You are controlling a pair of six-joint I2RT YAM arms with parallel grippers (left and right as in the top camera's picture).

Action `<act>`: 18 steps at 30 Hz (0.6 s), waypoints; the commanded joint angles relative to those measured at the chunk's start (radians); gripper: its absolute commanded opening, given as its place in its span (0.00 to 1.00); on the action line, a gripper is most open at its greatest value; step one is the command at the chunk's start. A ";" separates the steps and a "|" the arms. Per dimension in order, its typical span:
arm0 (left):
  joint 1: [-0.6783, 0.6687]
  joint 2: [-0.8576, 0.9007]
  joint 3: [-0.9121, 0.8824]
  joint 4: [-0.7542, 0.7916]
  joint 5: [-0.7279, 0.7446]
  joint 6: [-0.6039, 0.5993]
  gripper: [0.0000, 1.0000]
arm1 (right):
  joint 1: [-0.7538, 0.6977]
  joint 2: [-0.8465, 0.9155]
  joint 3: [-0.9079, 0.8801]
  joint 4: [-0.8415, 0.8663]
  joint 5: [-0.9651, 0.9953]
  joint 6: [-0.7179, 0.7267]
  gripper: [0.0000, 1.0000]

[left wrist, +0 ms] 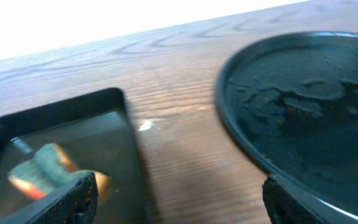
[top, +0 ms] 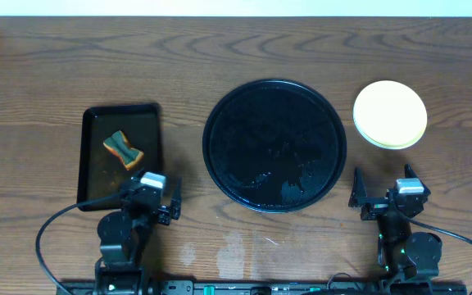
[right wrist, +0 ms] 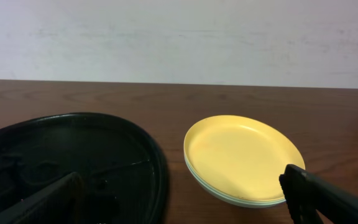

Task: Clean dirty plates on tray and stack at the side

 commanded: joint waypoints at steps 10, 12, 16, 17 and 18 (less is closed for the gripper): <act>-0.004 -0.154 -0.016 -0.063 -0.245 -0.196 0.85 | -0.011 -0.006 -0.002 -0.004 0.005 0.014 0.99; -0.004 -0.175 -0.016 -0.065 -0.251 -0.196 0.85 | -0.011 -0.006 -0.002 -0.004 0.005 0.014 0.99; -0.004 -0.198 -0.016 -0.065 -0.249 -0.196 0.85 | -0.011 -0.006 -0.002 -0.004 0.005 0.014 0.99; -0.004 -0.207 -0.016 -0.065 -0.248 -0.196 0.85 | -0.011 -0.006 -0.002 -0.004 0.005 0.014 0.99; -0.004 -0.216 -0.016 -0.064 -0.246 -0.196 0.85 | -0.011 -0.006 -0.002 -0.004 0.005 0.014 0.99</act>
